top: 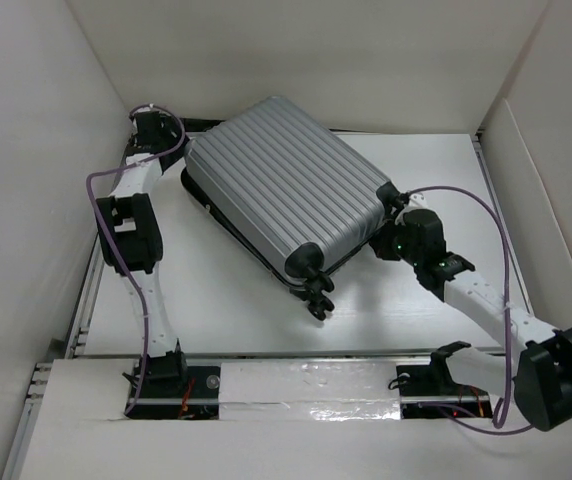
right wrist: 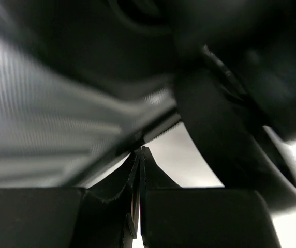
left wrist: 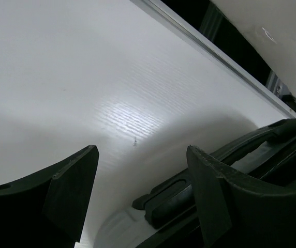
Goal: Pack the luggage
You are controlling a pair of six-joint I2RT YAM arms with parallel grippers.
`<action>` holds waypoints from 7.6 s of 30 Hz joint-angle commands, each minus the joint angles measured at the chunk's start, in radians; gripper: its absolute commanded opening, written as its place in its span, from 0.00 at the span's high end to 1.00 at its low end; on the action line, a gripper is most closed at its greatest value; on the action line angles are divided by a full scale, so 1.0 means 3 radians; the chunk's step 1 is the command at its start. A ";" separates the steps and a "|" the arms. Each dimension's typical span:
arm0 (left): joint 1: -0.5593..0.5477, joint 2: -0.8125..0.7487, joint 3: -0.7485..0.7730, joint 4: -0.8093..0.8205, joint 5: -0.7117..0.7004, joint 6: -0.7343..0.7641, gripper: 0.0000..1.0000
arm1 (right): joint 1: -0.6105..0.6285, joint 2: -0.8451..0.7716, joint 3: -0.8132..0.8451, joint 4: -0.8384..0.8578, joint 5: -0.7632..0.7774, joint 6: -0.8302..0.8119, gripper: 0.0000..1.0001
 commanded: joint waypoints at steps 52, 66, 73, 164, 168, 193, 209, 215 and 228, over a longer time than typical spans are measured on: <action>-0.0840 -0.4480 -0.4345 0.1871 -0.0894 -0.1266 0.03 | -0.0669 0.1335 0.2770 -0.0074 -0.0621 -0.0241 0.18; -0.0840 -0.3241 -0.3445 0.2189 -0.0454 -0.1077 0.05 | -0.0122 -0.0849 0.0086 0.0402 -0.0217 0.0020 0.90; -0.0840 -0.2971 -0.2776 0.1678 -0.0338 -0.0842 0.04 | -0.0060 -0.0881 -0.0073 0.0387 -0.0268 -0.0021 0.69; -0.0681 -0.4341 -0.5925 0.2955 0.1100 -0.0867 1.00 | 0.1535 -0.0043 -0.0738 0.1920 -0.0069 -0.0266 0.53; -0.0712 -0.4193 -0.5904 0.3063 0.1115 -0.0847 1.00 | 0.1535 0.0396 -0.0646 0.2517 0.0206 -0.0312 0.53; -0.0712 -0.4192 -0.5879 0.2996 0.1151 -0.0749 1.00 | 0.1535 0.1298 -0.0211 0.3056 0.0749 -0.0614 0.67; -0.0712 -0.4151 -0.5802 0.2961 0.1141 -0.0744 1.00 | 0.1535 0.1124 -0.0528 0.3199 0.0806 -0.0553 0.60; -0.0712 -0.4121 -0.5781 0.2966 0.1151 -0.0734 1.00 | 0.1535 0.1236 -0.0477 0.3184 0.0729 -0.0563 0.75; -0.0712 -0.4019 -0.5787 0.3053 0.1192 -0.0729 1.00 | 0.1535 0.1410 -0.0155 0.3015 0.0622 -0.0701 0.66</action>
